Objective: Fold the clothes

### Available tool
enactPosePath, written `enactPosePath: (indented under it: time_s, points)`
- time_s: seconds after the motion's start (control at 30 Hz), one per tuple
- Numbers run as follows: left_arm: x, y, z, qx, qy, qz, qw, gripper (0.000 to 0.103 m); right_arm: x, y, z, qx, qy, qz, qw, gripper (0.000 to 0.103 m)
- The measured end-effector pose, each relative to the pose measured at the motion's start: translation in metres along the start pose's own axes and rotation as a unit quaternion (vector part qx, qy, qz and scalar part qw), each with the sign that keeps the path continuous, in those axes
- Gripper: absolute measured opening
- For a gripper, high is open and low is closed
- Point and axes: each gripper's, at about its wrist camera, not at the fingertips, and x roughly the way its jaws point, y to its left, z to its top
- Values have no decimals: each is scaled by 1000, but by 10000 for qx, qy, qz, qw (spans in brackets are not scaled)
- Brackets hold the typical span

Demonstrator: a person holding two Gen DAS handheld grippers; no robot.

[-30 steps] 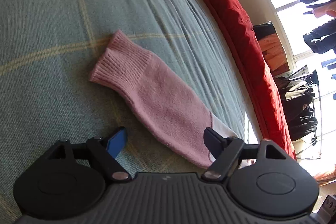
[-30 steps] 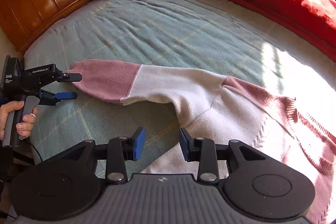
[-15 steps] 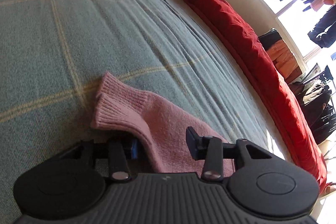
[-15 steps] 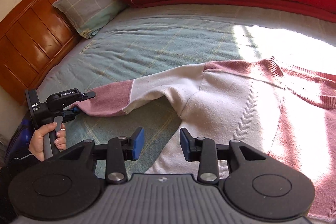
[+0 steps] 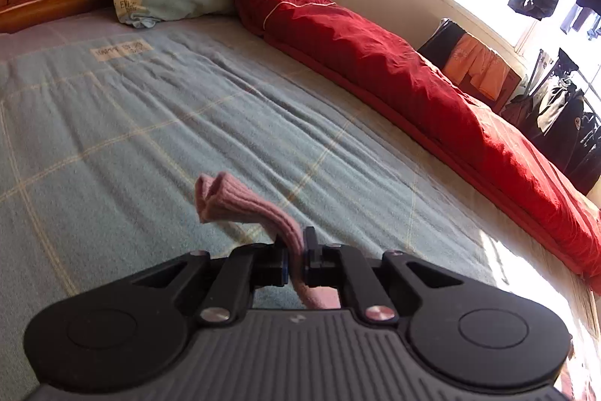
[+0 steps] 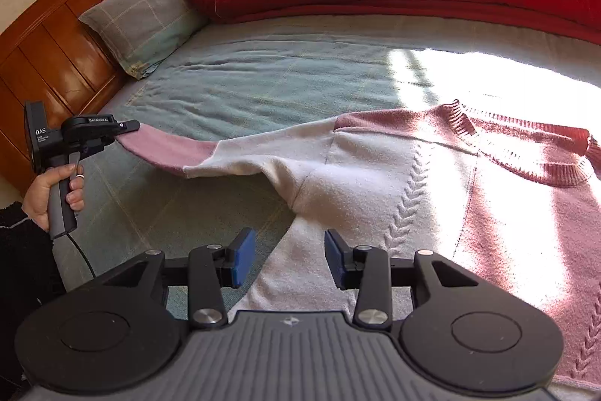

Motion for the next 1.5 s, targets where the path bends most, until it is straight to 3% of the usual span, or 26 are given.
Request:
enactPosePath:
  time_s: [0.13,0.23,0.5,0.73,0.83,1.0,1.07,1.13,1.23,1.37,1.5]
  points:
    - [-1,-19,27,405,-404,-312,9979,5,3,-3,-2,25,39,-23,10000,46]
    - [7,-25,31,650,-486,-379,9960,5,6,-5,-5,54,84,-29,9999,46]
    - [26,23,-8,348,194,141,9991,5,11,-8,-8,36,185,-86,9998,48]
    - [40,54,-24,195,654,478,9965,18,19,-7,-9,108,274,-35,9996,49]
    - [34,55,-20,192,634,644,9957,26,19,-3,-10,42,286,-6,9996,50]
    - [13,43,-13,483,440,1107,9917,28,18,-2,-9,13,220,56,9997,49]
    - [4,20,-16,751,486,790,9928,30,23,1,-8,-103,179,21,9998,45]
    - [-4,-2,-20,1018,531,472,9923,42,35,8,-5,-327,198,-110,9992,45]
    - [-9,-40,-31,1379,652,-95,9883,46,60,28,0,-1013,178,-430,9938,46]
    - [3,-87,-54,1740,867,-830,9774,47,103,64,-3,-2356,117,-1073,9658,46]
    - [28,-109,-76,2029,1130,-976,9677,47,138,83,-9,-3277,91,-1572,9316,45]
